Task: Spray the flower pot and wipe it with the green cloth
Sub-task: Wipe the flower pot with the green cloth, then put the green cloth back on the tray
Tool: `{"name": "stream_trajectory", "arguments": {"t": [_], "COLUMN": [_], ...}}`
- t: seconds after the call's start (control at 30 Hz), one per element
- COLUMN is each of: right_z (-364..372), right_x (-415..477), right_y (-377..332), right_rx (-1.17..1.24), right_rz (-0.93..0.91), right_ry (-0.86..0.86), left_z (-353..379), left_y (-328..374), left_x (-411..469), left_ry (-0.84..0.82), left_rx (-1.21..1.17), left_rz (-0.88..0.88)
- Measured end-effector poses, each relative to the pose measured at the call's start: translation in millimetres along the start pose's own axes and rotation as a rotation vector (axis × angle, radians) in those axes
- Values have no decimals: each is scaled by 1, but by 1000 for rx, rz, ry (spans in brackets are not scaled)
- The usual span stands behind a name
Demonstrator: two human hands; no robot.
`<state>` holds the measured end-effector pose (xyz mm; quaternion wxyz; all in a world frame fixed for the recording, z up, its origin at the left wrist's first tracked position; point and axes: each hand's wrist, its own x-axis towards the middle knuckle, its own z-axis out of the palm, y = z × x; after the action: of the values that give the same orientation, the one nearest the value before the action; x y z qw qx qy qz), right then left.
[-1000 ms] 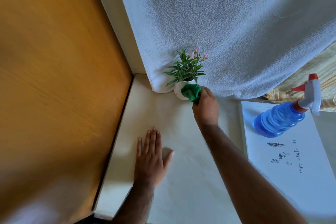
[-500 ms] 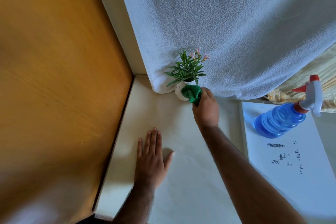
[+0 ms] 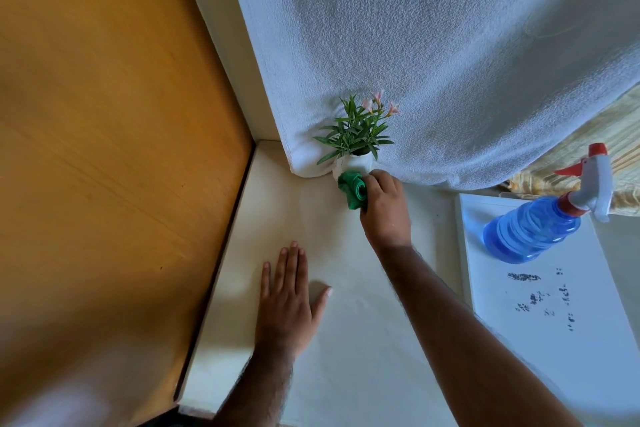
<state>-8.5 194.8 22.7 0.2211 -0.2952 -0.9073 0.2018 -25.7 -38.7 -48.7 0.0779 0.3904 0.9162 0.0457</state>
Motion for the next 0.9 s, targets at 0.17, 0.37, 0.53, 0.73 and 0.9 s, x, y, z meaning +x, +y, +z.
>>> {"name": "stream_trajectory", "arguments": {"t": [0.17,0.37,0.53,0.73,0.9], "right_z": [-13,-57,-96,-144,-163], "right_x": [-14,-45,-93,-160,-201], "right_y": [6,9,36,90,139], "right_rx": [35,91,13,-145,-200], "right_rz": [37,-43,-39,37,172], "right_ry": [-24,64,35,52,-23], "left_z": [4,3,-2,-4,-4], "left_y": [-2,-4,0,5,7], "left_x": [1,1,-1,-5,-5], "left_ry": [5,7,52,102,117], "left_rx": [-11,-11,-10,-3,-21], "left_rz": [2,4,6,15,29]}}
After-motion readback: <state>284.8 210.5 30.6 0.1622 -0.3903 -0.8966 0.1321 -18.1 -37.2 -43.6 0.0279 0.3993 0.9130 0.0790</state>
